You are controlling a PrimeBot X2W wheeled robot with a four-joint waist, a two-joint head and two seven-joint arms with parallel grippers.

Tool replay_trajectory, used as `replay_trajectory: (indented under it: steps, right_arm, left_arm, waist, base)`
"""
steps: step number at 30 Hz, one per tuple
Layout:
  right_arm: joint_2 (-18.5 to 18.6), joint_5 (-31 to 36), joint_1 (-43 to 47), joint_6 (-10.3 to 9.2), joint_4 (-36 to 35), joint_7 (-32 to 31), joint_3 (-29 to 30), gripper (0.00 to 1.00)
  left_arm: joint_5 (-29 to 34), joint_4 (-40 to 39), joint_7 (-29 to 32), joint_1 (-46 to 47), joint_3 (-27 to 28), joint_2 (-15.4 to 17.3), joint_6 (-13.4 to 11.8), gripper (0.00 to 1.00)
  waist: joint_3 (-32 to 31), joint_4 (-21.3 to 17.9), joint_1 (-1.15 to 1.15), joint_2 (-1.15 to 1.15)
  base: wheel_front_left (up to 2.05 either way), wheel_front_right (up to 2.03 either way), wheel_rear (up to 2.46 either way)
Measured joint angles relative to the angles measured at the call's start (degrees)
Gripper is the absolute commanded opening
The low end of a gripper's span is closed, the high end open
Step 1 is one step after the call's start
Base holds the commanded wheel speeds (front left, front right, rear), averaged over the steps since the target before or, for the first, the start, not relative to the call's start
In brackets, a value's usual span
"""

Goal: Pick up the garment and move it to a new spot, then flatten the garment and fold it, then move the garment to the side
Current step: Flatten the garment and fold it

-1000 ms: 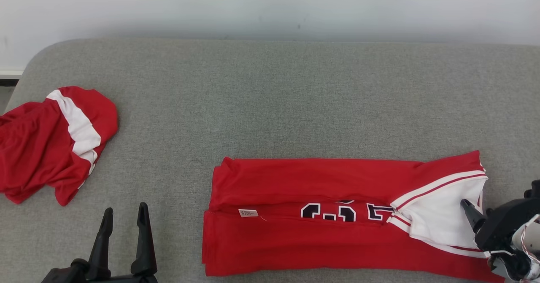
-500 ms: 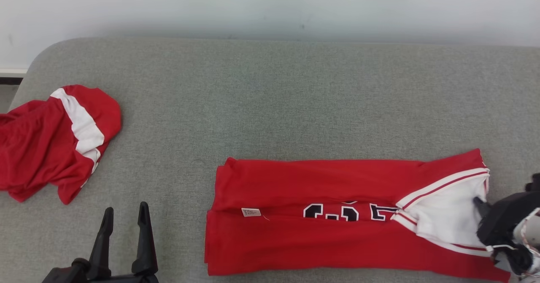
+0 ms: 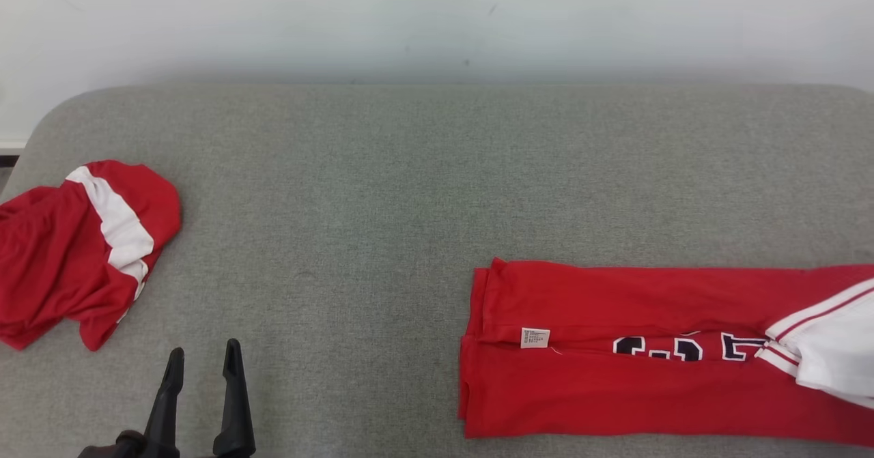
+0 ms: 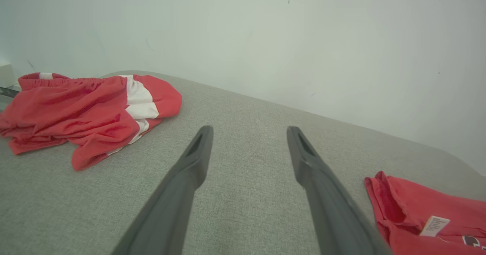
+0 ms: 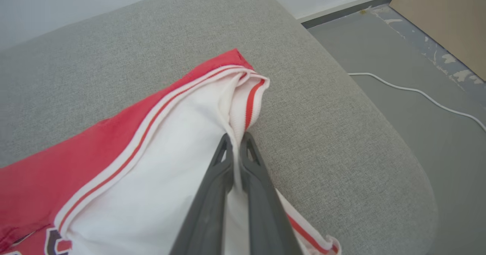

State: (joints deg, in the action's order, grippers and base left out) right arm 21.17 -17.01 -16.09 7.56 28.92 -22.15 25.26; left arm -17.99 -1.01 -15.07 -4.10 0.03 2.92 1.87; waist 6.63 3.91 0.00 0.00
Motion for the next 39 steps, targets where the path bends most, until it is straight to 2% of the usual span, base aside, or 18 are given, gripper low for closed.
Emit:
replay_trajectory:
  steps: [3,6,13,19,30,39]
  right_arm:
    - [-0.6,0.5,0.3,0.0,-2.9,-0.6,-0.5,0.0]
    - [-1.9,0.7,1.3,0.0,-7.2,-1.9,-3.5,0.0]
    - [-6.2,-1.2,4.4,-0.01,-17.7,-5.4,-16.5,0.0]
    - [-8.8,-3.8,5.1,-0.01,-21.8,-7.7,-27.1,0.0]
    - [-13.1,-6.3,-3.2,-0.01,-14.6,-8.0,-41.9,0.0]
    - [-14.5,-7.6,-6.9,-0.01,-6.7,-5.8,-45.9,0.0]
  left_arm:
    - [0.0,-0.1,0.0,-0.4,-0.1,0.0,0.0,1.0]
    - [0.0,-0.1,0.0,-0.8,-0.3,0.0,0.0,1.0]
    - [-0.2,0.1,0.0,-0.8,-1.0,0.0,-0.1,1.0]
    - [-0.4,-0.1,0.0,-1.1,-1.1,0.0,-0.4,1.0]
    - [-0.8,-0.2,0.0,-1.0,-1.5,0.0,-0.6,1.0]
    - [-1.5,-0.1,0.0,-1.0,-2.6,0.0,-1.2,1.0]
  waist:
    - [-0.3,-0.4,0.0,0.0]
    - [-0.7,-0.8,0.0,0.0]
    - [-1.6,-0.8,0.0,0.0]
    - [-1.6,-0.2,0.0,0.0]
    - [-0.9,1.0,0.0,0.0]
    - [-1.0,2.2,0.0,0.0]
  base:
    - [0.0,0.0,0.0]
    - [0.0,0.0,0.0]
    - [0.0,0.0,0.0]
    - [0.0,0.0,0.0]
    - [0.0,0.0,0.0]
    - [0.0,0.0,0.0]
